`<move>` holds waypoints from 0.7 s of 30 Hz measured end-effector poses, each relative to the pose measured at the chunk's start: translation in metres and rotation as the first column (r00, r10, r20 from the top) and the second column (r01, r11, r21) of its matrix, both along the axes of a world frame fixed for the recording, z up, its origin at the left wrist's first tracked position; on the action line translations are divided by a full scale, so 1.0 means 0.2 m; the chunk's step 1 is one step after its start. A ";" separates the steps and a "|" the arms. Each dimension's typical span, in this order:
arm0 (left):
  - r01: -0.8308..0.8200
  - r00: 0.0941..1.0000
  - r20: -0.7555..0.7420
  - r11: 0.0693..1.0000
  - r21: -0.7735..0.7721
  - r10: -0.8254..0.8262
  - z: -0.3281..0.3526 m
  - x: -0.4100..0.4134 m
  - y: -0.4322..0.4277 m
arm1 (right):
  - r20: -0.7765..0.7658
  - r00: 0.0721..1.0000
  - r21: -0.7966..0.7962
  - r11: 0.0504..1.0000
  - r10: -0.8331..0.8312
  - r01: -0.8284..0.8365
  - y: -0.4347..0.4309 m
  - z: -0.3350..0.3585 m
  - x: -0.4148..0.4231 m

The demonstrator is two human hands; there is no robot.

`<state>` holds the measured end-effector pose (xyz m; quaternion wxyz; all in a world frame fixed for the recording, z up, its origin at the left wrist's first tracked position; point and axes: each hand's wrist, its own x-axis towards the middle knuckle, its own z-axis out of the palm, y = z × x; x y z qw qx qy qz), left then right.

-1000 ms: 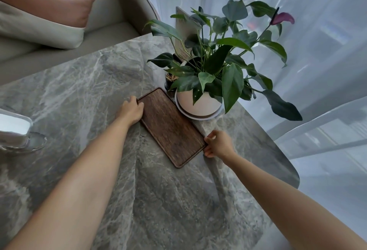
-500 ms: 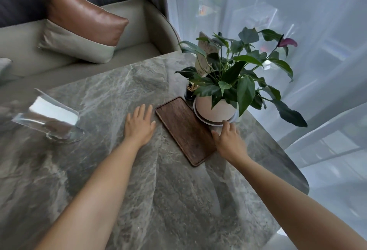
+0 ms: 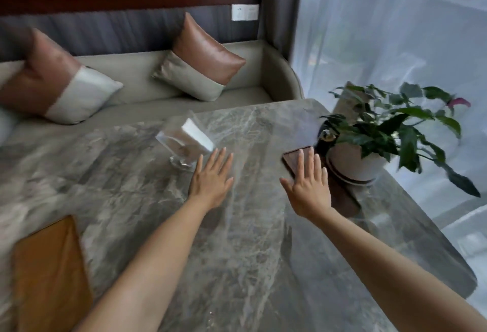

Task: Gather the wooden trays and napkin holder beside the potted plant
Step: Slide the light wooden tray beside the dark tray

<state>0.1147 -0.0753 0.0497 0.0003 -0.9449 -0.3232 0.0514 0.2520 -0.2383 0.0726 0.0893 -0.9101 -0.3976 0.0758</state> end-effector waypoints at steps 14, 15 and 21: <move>-0.331 0.944 -0.010 0.944 -0.002 0.331 0.09 -1.30 0.55 | -0.058 0.960 0.003 0.961 0.276 -0.276 0.71 0.09 -1.06; -0.354 0.935 -0.010 0.935 -0.003 0.354 0.08 -1.37 0.57 | -0.062 0.954 -0.001 0.956 0.293 -0.293 0.74 0.08 -1.12; -0.443 0.896 -0.061 0.896 -0.042 0.440 -0.04 -1.70 0.65 | -0.090 0.926 -0.033 0.928 0.366 -0.371 0.85 -0.03 -1.48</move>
